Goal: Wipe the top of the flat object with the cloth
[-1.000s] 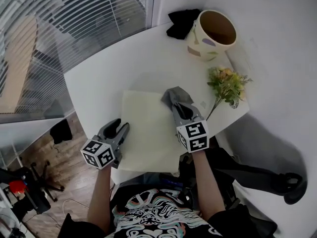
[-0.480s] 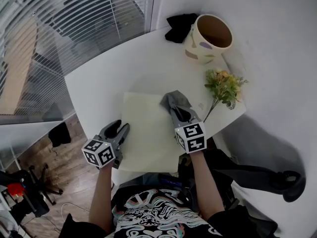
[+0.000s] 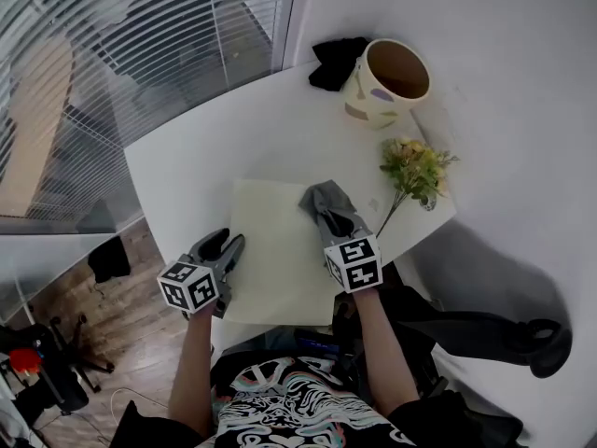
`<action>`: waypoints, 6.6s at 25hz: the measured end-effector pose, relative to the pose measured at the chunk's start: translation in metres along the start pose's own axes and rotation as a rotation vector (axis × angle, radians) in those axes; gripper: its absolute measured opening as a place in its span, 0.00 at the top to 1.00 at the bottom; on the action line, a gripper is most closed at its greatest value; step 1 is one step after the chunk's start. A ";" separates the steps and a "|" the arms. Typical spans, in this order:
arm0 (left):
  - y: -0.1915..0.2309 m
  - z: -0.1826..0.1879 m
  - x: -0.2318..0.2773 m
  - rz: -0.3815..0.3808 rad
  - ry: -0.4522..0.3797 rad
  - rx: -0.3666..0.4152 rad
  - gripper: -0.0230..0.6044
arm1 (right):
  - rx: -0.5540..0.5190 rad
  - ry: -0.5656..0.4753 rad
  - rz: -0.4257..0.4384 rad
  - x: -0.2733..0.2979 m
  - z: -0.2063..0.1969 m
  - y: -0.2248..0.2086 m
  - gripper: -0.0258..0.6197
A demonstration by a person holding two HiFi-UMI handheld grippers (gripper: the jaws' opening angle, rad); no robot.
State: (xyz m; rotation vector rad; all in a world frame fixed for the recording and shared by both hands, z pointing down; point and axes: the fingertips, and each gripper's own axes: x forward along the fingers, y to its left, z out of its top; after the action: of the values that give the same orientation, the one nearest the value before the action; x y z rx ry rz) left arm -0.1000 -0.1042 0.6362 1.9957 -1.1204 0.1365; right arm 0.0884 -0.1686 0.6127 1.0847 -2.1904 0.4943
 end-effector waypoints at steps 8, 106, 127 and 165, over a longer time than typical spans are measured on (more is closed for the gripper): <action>0.000 0.000 0.000 0.000 0.002 -0.002 0.66 | -0.008 0.017 -0.004 -0.007 -0.009 0.010 0.94; 0.005 -0.001 0.002 -0.018 0.009 0.009 0.65 | -0.002 0.077 -0.097 -0.072 -0.091 0.105 0.94; 0.005 0.004 0.000 0.006 -0.004 0.016 0.63 | -0.021 0.047 -0.032 -0.091 -0.108 0.122 0.94; 0.008 0.004 -0.002 0.024 -0.018 0.034 0.63 | -0.050 0.122 0.153 -0.124 -0.129 0.146 0.94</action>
State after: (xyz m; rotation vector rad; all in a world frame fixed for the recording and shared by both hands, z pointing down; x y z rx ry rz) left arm -0.1084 -0.1077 0.6379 2.0172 -1.1614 0.1510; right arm 0.0760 0.0620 0.6144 0.8424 -2.1755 0.5552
